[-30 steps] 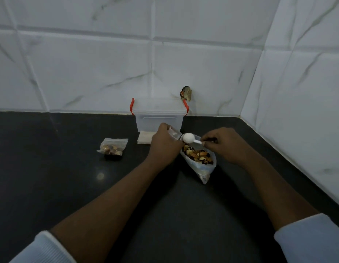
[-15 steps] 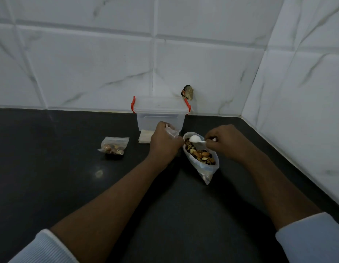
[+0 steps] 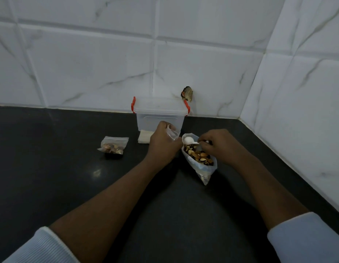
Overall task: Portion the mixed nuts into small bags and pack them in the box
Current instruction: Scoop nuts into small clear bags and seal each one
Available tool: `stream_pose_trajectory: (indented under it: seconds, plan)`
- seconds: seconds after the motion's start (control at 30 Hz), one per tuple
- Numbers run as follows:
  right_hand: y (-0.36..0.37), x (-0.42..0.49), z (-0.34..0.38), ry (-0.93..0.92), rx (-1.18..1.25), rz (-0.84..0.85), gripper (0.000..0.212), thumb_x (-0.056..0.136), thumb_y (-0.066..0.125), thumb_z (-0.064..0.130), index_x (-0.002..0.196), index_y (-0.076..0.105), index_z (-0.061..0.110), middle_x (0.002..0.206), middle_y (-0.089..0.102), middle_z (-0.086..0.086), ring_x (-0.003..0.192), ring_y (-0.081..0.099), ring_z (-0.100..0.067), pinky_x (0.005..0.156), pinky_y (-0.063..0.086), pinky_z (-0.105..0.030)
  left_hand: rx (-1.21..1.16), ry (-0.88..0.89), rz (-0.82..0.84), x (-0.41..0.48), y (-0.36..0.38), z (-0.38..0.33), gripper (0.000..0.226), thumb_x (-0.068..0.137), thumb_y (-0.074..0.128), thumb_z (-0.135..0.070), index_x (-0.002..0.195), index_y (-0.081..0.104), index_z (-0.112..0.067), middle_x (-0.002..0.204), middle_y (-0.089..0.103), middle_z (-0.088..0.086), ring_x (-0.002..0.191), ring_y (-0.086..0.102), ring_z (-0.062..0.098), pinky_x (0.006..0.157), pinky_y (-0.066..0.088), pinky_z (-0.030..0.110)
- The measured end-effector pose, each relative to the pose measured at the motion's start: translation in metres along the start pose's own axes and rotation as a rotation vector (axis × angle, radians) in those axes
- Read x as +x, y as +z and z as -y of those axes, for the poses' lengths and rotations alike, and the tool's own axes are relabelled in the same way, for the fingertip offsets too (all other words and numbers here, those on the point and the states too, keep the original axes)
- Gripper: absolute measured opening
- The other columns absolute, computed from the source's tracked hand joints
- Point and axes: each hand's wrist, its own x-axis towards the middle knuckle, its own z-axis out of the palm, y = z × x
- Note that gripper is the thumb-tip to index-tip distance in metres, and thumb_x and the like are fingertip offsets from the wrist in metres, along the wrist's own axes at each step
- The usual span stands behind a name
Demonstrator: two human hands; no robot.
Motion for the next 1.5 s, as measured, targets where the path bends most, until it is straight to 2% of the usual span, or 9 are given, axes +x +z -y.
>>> stream_pose_trajectory:
  seconds: [0.17, 0.23, 0.33, 0.5, 0.7, 0.87, 1.0, 1.3, 1.5]
  plan:
    - [-0.012, -0.002, -0.004, 0.066, 0.026, -0.033, 0.013, 0.094, 0.064, 0.019, 0.086, 0.074, 0.021, 0.081, 0.067, 0.010, 0.074, 0.062, -0.005, 0.060, 0.045, -0.024, 0.211, 0.159, 0.094, 0.002, -0.010, -0.003, 0.040, 0.089, 0.076, -0.020, 0.119, 0.051, -0.024, 0.106, 0.059, -0.010, 0.095, 0.061, 0.007, 0.073, 0.050, 0.017]
    - [-0.015, -0.005, -0.009, 0.085, 0.035, -0.057, 0.013, 0.094, 0.064, 0.020, 0.086, 0.075, 0.018, 0.081, 0.069, 0.007, 0.075, 0.064, -0.010, 0.063, 0.052, -0.030, 0.328, 0.208, 0.169, 0.006, -0.016, -0.002, 0.042, 0.088, 0.077, -0.022, 0.119, 0.050, -0.029, 0.110, 0.059, -0.010, 0.104, 0.062, 0.010, 0.087, 0.055, 0.029]
    - [-0.012, -0.007, -0.010, 0.122, 0.062, -0.040, 0.016, 0.095, 0.061, 0.017, 0.083, 0.072, 0.020, 0.082, 0.069, 0.007, 0.075, 0.064, -0.010, 0.059, 0.045, -0.024, 0.424, 0.188, 0.268, 0.006, -0.019, 0.001, 0.041, 0.089, 0.076, -0.029, 0.118, 0.047, -0.036, 0.114, 0.059, -0.011, 0.111, 0.060, 0.014, 0.100, 0.052, 0.048]
    - [-0.012, -0.009, -0.010, 0.184, 0.177, -0.070, 0.019, 0.098, 0.057, 0.018, 0.088, 0.072, 0.023, 0.086, 0.068, 0.011, 0.075, 0.061, -0.002, 0.059, 0.038, -0.018, 0.435, 0.158, 0.290, 0.005, -0.019, 0.005, 0.040, 0.093, 0.072, -0.030, 0.127, 0.050, -0.029, 0.126, 0.062, -0.003, 0.114, 0.060, 0.016, 0.101, 0.053, 0.048]
    - [-0.003, -0.008, -0.010, 0.276, 0.374, -0.052, 0.023, 0.101, 0.054, 0.018, 0.092, 0.075, 0.018, 0.082, 0.071, 0.004, 0.078, 0.066, -0.013, 0.071, 0.052, -0.032, 0.324, 0.124, 0.246, 0.001, -0.019, 0.013, 0.044, 0.093, 0.073, -0.032, 0.131, 0.051, -0.027, 0.128, 0.062, -0.004, 0.116, 0.060, 0.015, 0.095, 0.055, 0.035]
    - [0.002, -0.008, -0.015, 0.510, 0.650, -0.093, 0.024, 0.096, 0.056, 0.015, 0.081, 0.073, 0.004, 0.072, 0.066, -0.002, 0.069, 0.053, -0.018, 0.067, 0.044, -0.038, 0.304, 0.134, 0.234, 0.000, -0.015, 0.015, 0.048, 0.090, 0.074, -0.042, 0.130, 0.050, -0.029, 0.126, 0.062, -0.006, 0.113, 0.061, 0.014, 0.093, 0.058, 0.039]
    - [-0.004, -0.010, -0.016, 0.634, 0.775, -0.143, 0.021, 0.096, 0.058, 0.016, 0.080, 0.068, 0.007, 0.065, 0.052, -0.005, 0.056, 0.044, -0.014, 0.053, 0.037, -0.030, 0.322, 0.143, 0.245, 0.001, -0.015, 0.017, 0.050, 0.090, 0.074, -0.045, 0.130, 0.048, -0.030, 0.127, 0.062, -0.006, 0.113, 0.061, 0.014, 0.093, 0.058, 0.039]
    - [-0.017, -0.012, 0.014, 0.405, 1.163, -0.086, 0.020, 0.101, 0.055, 0.011, 0.096, 0.071, 0.002, 0.067, 0.056, -0.002, 0.054, 0.040, -0.009, 0.052, 0.031, -0.025, 0.293, 0.154, 0.204, 0.004, -0.015, 0.023, 0.051, 0.087, 0.077, -0.044, 0.126, 0.047, -0.032, 0.124, 0.062, -0.010, 0.113, 0.061, 0.011, 0.095, 0.057, 0.039]
    - [-0.015, -0.014, 0.028, 0.289, 0.999, -0.079, 0.018, 0.101, 0.060, 0.011, 0.100, 0.078, 0.011, 0.078, 0.070, -0.006, 0.058, 0.052, -0.008, 0.055, 0.044, -0.019, 0.320, 0.166, 0.193, 0.005, -0.014, 0.026, 0.048, 0.085, 0.076, -0.049, 0.118, 0.041, -0.042, 0.110, 0.057, -0.023, 0.112, 0.058, 0.007, 0.106, 0.046, 0.054]
